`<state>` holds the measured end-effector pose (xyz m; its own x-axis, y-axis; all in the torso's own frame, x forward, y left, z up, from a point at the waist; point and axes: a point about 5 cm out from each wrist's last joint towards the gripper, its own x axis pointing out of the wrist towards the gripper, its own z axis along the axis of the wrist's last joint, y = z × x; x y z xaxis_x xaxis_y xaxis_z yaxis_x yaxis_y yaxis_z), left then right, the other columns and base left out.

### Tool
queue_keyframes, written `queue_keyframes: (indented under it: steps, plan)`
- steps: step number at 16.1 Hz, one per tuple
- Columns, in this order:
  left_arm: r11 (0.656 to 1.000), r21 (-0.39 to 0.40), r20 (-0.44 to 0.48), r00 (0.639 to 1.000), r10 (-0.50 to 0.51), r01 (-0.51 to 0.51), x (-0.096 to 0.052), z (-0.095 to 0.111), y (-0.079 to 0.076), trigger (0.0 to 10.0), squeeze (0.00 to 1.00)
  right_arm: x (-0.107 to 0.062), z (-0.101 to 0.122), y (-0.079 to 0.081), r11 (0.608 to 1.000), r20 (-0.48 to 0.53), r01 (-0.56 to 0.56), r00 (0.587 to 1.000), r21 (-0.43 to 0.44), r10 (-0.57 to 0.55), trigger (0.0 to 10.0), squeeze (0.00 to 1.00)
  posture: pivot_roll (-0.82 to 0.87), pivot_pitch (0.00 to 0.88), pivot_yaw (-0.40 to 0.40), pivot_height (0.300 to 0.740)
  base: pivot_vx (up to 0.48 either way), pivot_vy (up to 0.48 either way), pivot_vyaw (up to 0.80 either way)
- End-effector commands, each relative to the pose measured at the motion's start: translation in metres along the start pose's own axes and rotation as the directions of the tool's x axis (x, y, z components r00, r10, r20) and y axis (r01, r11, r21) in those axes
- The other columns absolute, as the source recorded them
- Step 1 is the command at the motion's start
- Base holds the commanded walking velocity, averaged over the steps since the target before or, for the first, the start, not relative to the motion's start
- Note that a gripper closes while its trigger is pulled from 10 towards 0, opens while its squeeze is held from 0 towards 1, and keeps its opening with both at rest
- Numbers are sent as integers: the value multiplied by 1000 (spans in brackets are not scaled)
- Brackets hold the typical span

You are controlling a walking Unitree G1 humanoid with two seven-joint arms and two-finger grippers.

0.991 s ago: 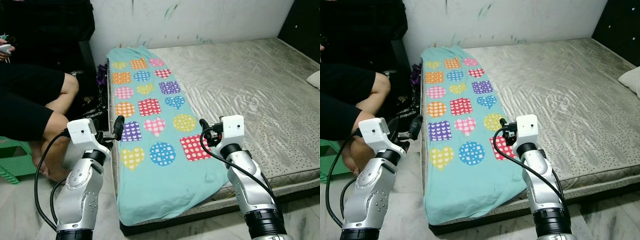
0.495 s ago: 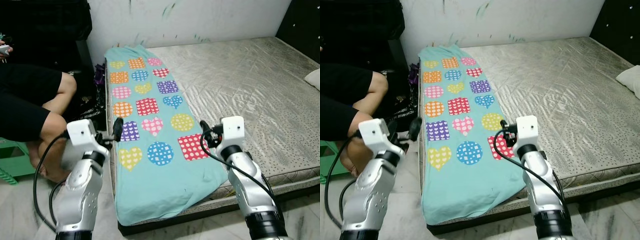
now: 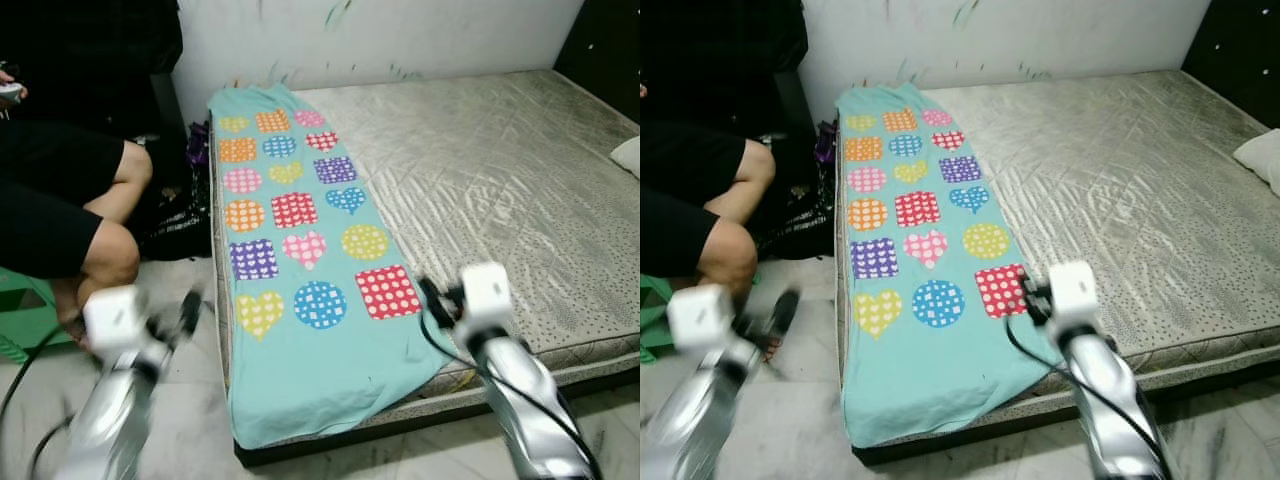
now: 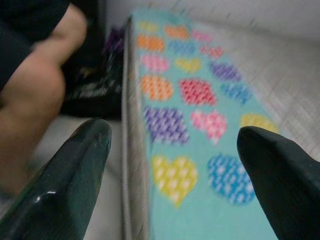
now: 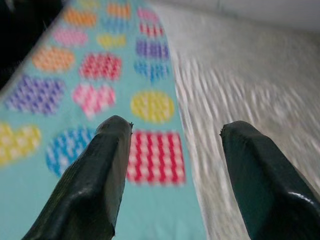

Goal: Clean up the room

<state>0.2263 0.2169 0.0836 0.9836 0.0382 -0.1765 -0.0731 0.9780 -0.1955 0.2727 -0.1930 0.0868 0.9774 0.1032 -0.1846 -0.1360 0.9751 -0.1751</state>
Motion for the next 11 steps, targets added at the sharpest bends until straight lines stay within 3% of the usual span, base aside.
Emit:
queue_keyframes:
  steps: [1, 5, 11]
  plan:
    - [1000, 17, 23, 1000, -14, 14, -1, 8, -2, 10000, 0, -1, 2, -2, 1000, -4, 0, 1000, -16, 0, 10000, 0, -57, 92, -8, 740, 0, 0, 0]
    - [1000, 10, 2, 1000, -18, 18, -9, 5, -7, 10000, 0, -16, -8, -12, 1000, -72, -7, 997, -23, 5, 10000, 0, -69, 123, -12, 740, 0, 0, 0]
    - [999, 4, -11, 999, -33, 33, -10, 6, -12, 10000, 0, -18, -8, -7, 1000, -79, -14, 997, -7, 13, 10000, 0, -69, 139, -12, 740, 0, 0, 0]
